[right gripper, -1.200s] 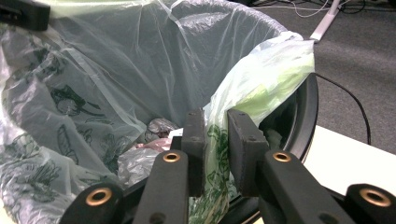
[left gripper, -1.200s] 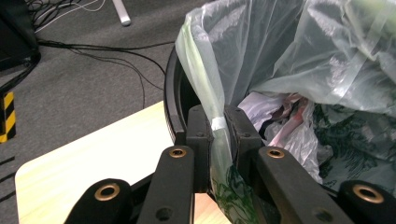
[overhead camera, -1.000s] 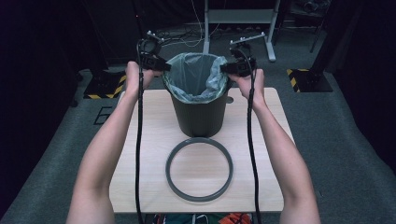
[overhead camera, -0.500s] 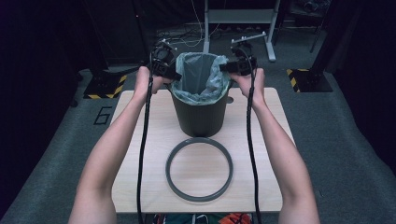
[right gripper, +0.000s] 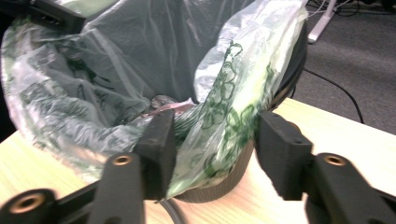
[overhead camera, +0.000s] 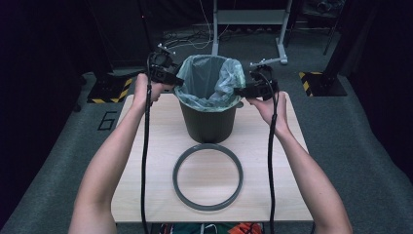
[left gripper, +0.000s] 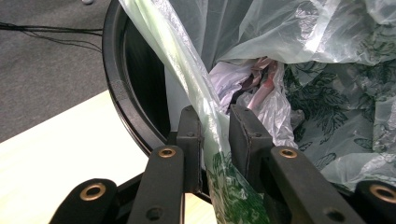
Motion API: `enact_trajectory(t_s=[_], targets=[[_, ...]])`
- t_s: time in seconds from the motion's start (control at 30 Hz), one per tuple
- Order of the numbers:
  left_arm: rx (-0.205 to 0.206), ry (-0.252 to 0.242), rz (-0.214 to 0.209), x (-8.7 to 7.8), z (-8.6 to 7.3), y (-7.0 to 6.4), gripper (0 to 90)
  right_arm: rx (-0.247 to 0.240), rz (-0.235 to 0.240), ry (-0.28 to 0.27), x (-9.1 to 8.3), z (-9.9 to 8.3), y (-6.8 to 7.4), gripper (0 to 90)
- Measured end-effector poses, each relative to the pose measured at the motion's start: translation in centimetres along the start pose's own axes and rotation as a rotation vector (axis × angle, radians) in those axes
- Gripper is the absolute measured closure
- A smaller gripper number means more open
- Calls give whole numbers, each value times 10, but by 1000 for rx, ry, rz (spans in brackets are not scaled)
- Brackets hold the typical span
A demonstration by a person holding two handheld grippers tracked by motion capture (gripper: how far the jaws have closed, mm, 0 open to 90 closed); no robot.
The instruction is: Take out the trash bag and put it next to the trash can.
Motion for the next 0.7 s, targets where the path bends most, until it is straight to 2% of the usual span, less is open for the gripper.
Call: enact_trajectory(t_s=[0.13, 0.27, 0.37, 0.5, 0.7], targets=[[5, 1, 0, -1, 0, -3, 745, -2, 40, -12, -1, -2, 7, 625], [10, 1, -2, -1, 1, -5, 747, -12, 47, -13, 2, -1, 15, 770], [14, 1, -1, 0, 2, -6, 747, -4, 73, -12, 4, 3, 21, 835], [24, 4, 0, 0, 3, -8, 747, 19, 109, -36, 4, 16, 27, 866], [27, 11, -4, -1, 3, -8, 748, 52, 139, -98, 0, 39, 33, 877]])
Point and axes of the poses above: each handheld gripper's, and its own axes: x roughly forward along the jaws, z roughly out of its top, y roughly to its left, the point moved 4 cm from there along x, roughly forward along the jaws, and after that the axes turned 6 degrees about x, right-handed, at the moved point
